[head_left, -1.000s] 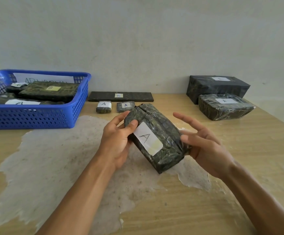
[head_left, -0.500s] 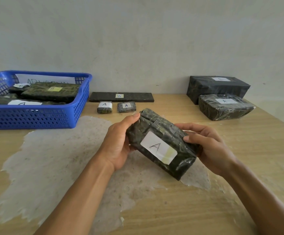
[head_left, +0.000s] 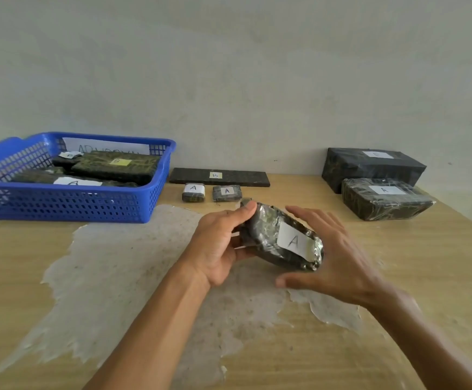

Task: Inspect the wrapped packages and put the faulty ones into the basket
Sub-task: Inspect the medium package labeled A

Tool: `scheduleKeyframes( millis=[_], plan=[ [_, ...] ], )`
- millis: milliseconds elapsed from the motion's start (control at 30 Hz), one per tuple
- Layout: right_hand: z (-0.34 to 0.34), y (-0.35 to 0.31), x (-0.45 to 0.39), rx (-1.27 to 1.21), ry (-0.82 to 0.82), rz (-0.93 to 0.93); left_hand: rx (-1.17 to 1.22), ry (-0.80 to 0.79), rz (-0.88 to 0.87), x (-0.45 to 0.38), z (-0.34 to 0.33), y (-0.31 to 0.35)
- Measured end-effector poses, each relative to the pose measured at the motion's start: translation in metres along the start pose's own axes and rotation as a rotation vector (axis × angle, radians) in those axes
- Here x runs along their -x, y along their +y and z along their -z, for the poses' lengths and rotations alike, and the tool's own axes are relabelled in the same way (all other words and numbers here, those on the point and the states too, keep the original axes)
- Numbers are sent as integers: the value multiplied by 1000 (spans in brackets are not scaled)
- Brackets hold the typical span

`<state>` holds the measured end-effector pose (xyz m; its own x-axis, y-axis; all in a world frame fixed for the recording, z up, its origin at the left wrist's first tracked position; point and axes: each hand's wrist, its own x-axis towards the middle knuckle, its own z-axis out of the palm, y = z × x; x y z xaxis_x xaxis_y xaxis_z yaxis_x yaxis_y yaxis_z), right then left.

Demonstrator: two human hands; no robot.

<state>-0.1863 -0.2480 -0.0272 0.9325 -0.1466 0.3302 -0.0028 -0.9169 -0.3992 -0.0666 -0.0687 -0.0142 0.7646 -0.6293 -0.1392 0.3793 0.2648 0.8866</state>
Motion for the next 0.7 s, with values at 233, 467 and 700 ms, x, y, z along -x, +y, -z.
scheduleKeyframes(
  millis=[233, 467, 700],
  plan=[
    [-17, -27, -22, -82, 8, 82, 50, -100, -33, 11, 24, 14],
    [-14, -70, -56, -211, -130, 148, 115, -73, -86, 28, 80, 55],
    [-29, -137, -104, -297, -188, 175, -49, 14, -179, 54, 152, 104]
  ],
)
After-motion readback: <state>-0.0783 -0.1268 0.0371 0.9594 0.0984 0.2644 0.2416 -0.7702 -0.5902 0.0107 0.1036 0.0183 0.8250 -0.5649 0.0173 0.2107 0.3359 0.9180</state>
